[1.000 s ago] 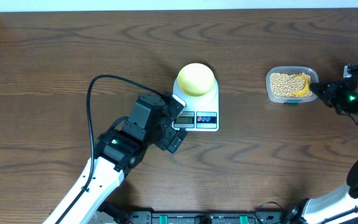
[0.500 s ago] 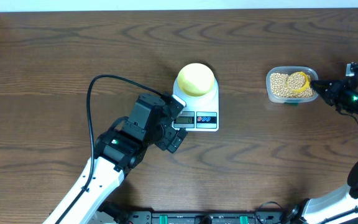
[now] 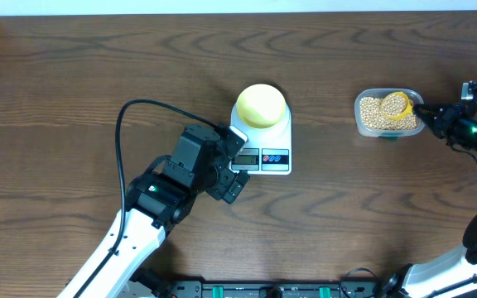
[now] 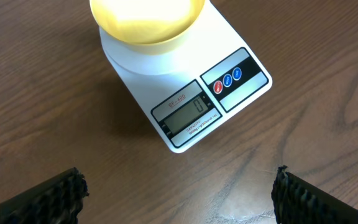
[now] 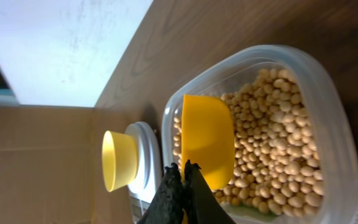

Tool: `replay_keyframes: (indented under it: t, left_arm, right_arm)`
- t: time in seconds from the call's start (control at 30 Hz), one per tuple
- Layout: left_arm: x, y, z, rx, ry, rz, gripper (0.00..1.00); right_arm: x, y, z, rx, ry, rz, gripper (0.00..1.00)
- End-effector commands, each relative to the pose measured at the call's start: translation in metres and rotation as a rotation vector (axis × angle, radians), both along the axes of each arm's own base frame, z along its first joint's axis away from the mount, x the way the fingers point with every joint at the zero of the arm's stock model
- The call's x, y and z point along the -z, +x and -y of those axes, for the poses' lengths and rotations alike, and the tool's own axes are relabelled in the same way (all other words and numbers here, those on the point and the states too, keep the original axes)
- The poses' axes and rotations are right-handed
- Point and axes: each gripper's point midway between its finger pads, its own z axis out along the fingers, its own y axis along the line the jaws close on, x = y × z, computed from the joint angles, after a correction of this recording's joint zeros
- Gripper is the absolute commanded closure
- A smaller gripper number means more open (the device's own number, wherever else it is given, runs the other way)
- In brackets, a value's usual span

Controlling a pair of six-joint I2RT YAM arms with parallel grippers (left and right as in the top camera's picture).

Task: Scoop item into bowl and weigh 50g on scale
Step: 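Drag the yellow scoop through the soybeans and tilt it to fill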

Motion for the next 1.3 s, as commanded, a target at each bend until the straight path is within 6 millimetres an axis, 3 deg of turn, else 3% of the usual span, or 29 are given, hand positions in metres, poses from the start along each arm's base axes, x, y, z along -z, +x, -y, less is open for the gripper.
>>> replay_keyframes:
  t: [0.0, 0.47, 1.27]
  left_arm:
    - [-0.003, -0.001, 0.001, 0.009, -0.004, 0.009, 0.02]
    - [-0.003, -0.001, 0.001, 0.009, -0.004, 0.009, 0.02]
    - [-0.003, -0.001, 0.001, 0.009, -0.004, 0.009, 0.02]
  right_arm:
    - [-0.003, -0.003, -0.006, -0.022, 0.079, 0.010, 0.99]
    - [-0.017, -0.008, -0.001, -0.030, 0.163, 0.055, 0.99]
    - [-0.021, -0.009, -0.004, -0.017, 0.236, 0.011, 0.99]
